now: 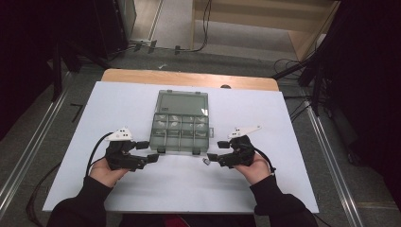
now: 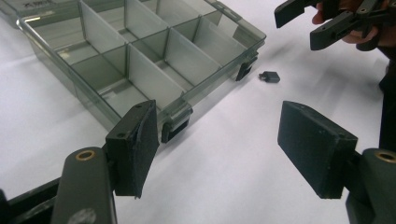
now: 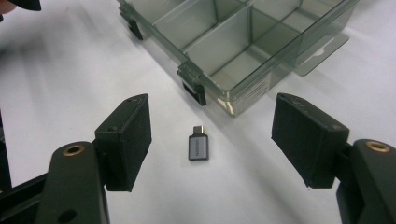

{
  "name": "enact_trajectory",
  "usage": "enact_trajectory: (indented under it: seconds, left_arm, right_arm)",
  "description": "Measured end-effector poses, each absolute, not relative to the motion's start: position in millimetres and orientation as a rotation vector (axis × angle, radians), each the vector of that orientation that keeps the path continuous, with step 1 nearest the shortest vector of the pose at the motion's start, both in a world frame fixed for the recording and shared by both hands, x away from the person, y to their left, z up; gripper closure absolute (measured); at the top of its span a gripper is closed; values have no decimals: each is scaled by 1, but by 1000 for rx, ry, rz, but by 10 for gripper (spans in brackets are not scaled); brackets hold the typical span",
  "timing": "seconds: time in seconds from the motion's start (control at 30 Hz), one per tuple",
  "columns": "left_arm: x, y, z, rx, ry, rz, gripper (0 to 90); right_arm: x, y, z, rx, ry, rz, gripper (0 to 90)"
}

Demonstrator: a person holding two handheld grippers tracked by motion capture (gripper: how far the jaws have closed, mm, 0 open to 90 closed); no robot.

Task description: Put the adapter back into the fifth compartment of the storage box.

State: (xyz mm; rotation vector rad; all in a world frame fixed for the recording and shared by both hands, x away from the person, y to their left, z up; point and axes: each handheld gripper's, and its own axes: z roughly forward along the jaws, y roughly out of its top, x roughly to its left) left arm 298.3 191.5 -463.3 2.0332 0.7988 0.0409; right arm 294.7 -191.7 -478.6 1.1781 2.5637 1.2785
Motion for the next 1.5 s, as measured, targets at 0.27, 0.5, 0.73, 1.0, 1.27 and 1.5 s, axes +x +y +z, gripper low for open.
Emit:
enact_trajectory:
  seconds: [0.27, 0.5, 0.73, 1.0, 1.27, 1.5]
  left_arm:
    - [295, 197, -468, 2039, 815, 39, 296]
    - [291, 197, -469, 2035, 811, 42, 296]
    - [287, 202, -471, 2043, 814, 49, 296]
    - [285, 205, -475, 2057, 824, 47, 296]
    - [286, 204, -476, 2066, 833, 41, 296]
    - [286, 204, -477, 2058, 841, 29, 296]
  right_arm:
    - [292, -187, -484, 1161, 2589, 1262, 267]
    - [291, -187, -493, 1188, 2598, 1226, 311]
    - [291, -182, -499, 1163, 2614, 1173, 334]
    - [290, -177, -504, 1145, 2624, 1148, 374]
    - [289, -170, -509, 1127, 2641, 1121, 425]
    - [285, -161, -510, 1094, 2626, 1093, 497]
